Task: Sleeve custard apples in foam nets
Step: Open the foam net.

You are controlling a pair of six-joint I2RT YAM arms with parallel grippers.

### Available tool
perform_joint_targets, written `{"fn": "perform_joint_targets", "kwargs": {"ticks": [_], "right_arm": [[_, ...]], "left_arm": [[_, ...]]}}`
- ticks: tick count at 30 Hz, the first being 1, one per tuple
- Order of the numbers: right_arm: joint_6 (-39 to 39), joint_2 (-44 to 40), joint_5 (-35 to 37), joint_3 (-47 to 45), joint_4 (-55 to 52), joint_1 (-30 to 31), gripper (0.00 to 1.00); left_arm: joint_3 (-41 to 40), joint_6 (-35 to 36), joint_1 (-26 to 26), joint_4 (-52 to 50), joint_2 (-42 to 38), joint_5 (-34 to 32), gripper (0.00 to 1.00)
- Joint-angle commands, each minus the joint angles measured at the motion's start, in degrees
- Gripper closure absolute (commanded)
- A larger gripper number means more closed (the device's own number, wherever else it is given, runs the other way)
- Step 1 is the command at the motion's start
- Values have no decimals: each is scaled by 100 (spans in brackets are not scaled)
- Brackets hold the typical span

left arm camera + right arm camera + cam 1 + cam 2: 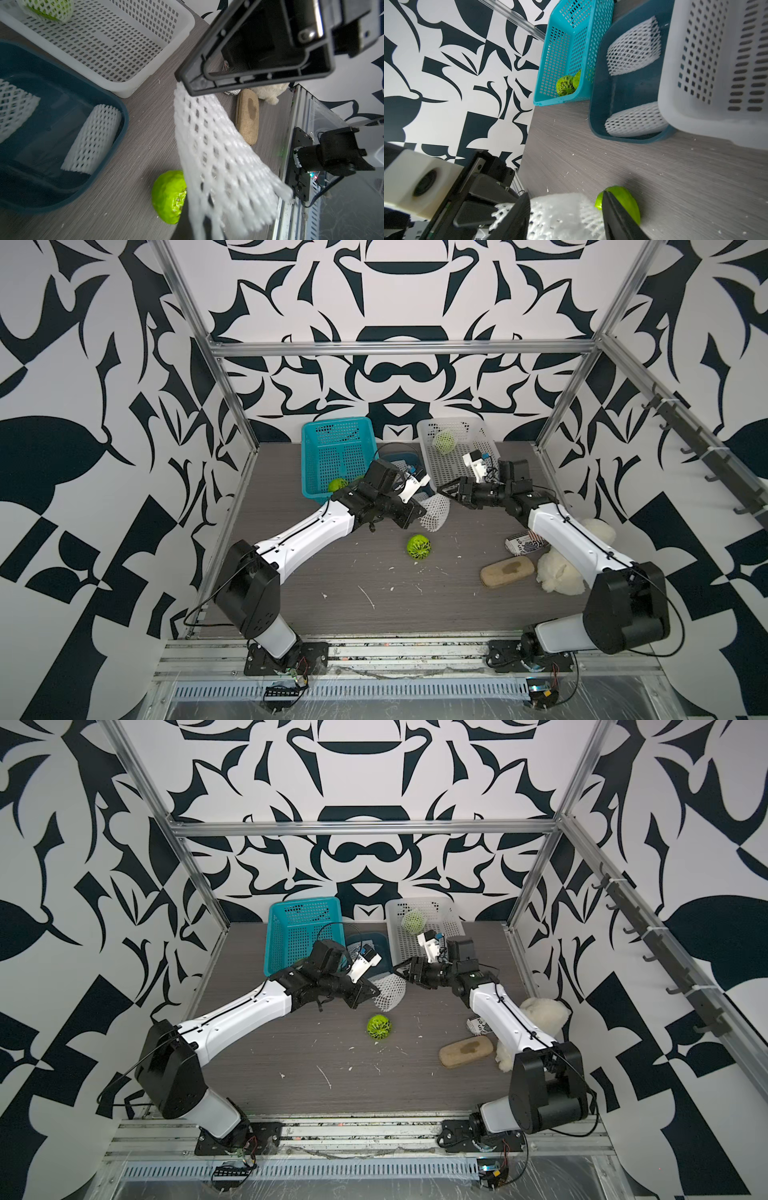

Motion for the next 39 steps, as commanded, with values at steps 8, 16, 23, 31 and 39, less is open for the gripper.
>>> {"fn": "perform_joint_targets", "kwargs": {"ticks": [8,16,23,31,39], "right_arm": [[20,-345,-286,-36,124,-17,71],[12,-356,-158,-34,22,-15,98],[81,-371,170,-74,-14,2,100],[-111,-528,1859,-126,-464,306,100],[-748,-406,4108,79,-823,1522,100]], "left_arm": [[60,-5,-1,-147,203,-298,100],[109,-115,1,-208,306,-636,100],[-141,-463,1,-61,137,-1169,40],[-1159,-1795,291,500,-467,-1812,26],[-2064,-2404,640,661,-1006,-2091,26]]}}
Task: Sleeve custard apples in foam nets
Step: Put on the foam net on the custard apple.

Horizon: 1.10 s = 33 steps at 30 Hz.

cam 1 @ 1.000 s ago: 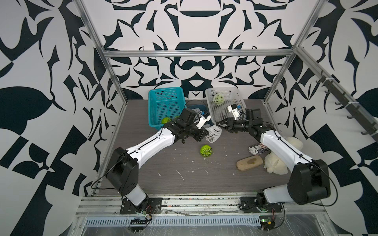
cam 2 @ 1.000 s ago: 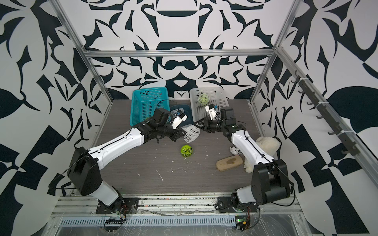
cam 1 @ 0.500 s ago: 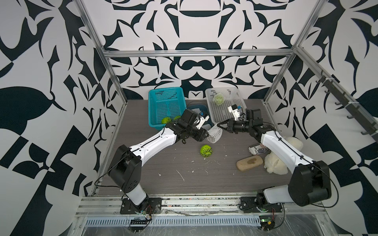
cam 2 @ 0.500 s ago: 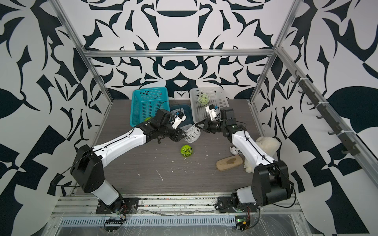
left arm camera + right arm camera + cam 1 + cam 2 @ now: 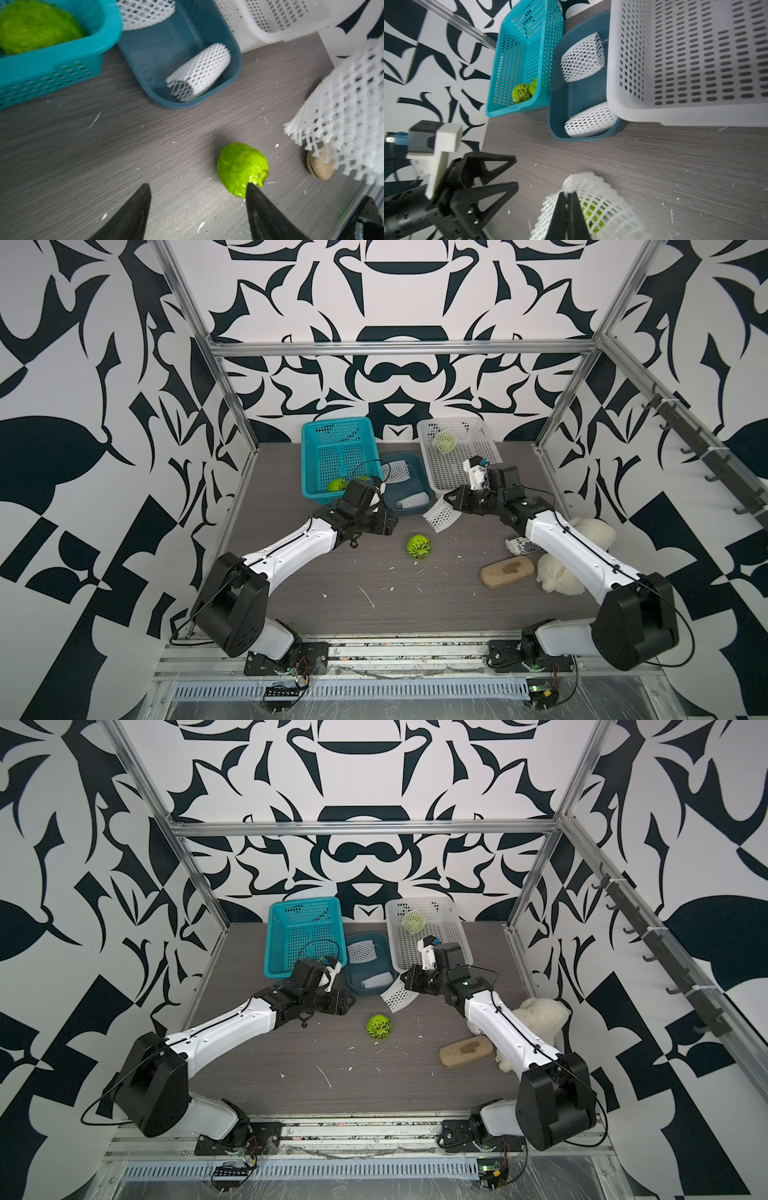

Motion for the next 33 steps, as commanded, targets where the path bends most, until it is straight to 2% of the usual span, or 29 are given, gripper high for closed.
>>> {"fn": "perform_joint_targets", "kwargs": {"ticks": [1,10,16,21,33], "right_arm": [[-541,16,1515,207,-222,647,100],[-1380,502,3111,318,32,1731,100],[-1705,540,3413,281,69,2130,100],[-2078,398,4124,276,-89,2367,100],[-1976,695,3812,355,115,2482,100]], "left_arm": [[-253,-409,67,178,-202,-236,26],[-531,-624,108,392,-268,-297,26],[-632,-661,102,525,-284,-280,26],[-598,-682,106,600,-165,-182,26],[-501,-711,108,605,-119,-117,26]]}}
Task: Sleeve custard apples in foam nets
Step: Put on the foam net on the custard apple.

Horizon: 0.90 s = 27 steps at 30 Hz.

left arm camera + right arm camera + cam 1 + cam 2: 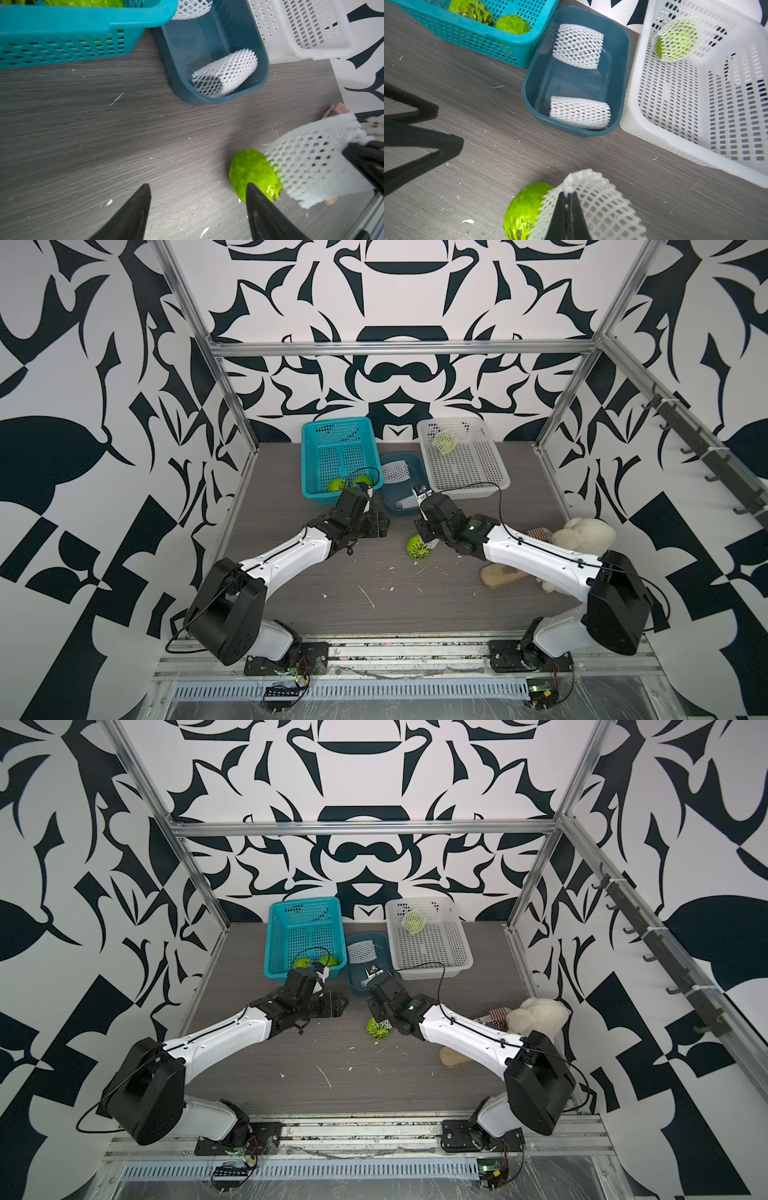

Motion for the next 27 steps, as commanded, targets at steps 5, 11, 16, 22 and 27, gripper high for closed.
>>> {"fn": "perform_joint_targets", "kwargs": {"ticks": [5,11,16,22,27], "right_arm": [[535,-26,-468,194,264,58,100],[1937,-156,-756,-167,803,50,100],[2665,-408,-734,-697,1463,-105,100],[2811,-455,-742,-842,1357,-213,100],[3048,-821,-1061,-1194,1657,-495,100]], "left_arm": [[52,-33,25,42,-3,37,26],[86,-25,20,61,3,62,26],[122,31,20,53,-32,74,26],[123,105,32,-9,-110,62,26],[124,106,33,6,-119,67,25]]}}
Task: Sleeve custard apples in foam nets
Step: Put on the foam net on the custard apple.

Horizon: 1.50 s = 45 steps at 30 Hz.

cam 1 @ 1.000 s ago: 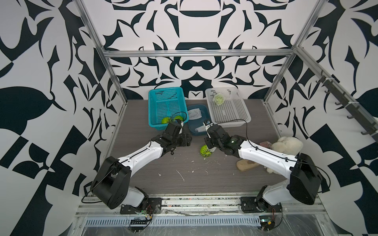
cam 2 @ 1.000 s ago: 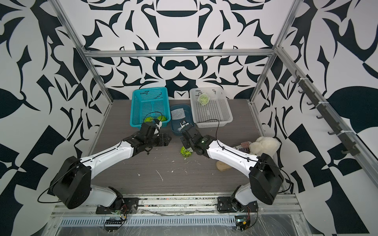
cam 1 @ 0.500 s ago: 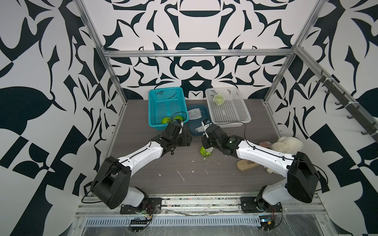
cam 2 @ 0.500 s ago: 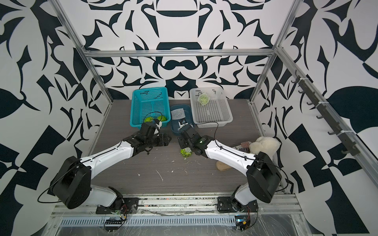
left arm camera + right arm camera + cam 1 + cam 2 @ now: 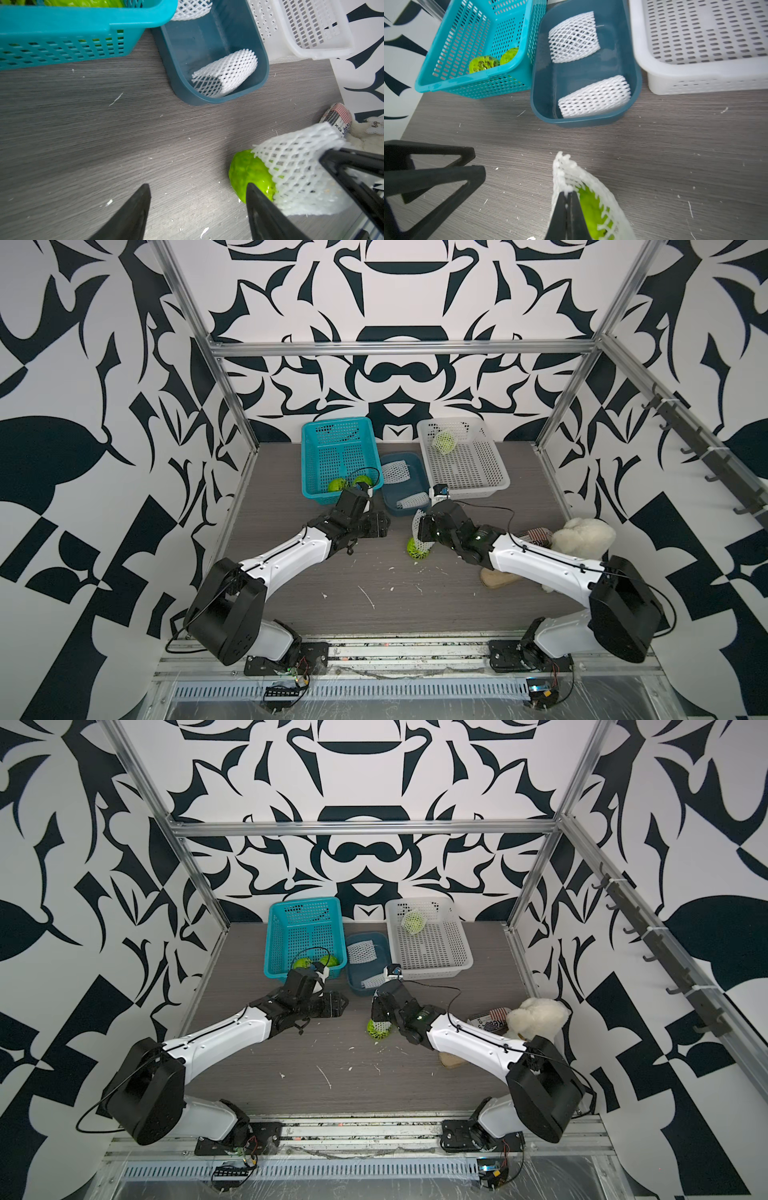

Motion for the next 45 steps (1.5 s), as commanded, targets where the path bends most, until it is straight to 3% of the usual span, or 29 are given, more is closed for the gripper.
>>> {"fn": "perform_joint_targets", "kwargs": {"ticks": [1,17,30,33,36,41,45], "right_arm": [[412,-306,-461,-187,529,-235,100],[1184,194,-1503,-420,1742,-314,100],[1447,5,-1702,-724,2171,-463,100],[1172,106,-1651,-549,1684,-451,100],[656,178,-1186,-189,533,-411,100],[-137,89,-669,294,-511,-290,100],[-600,316,-742,770,-1001,-151,100]], "left_arm": [[122,71,28,15,-103,80,26],[54,10,29,48,-135,92,26],[54,-8,29,94,-92,144,25],[45,-15,29,83,-115,157,25],[18,-25,29,79,-156,131,26],[19,-24,29,67,-145,120,26],[90,-67,29,106,-32,206,26]]}}
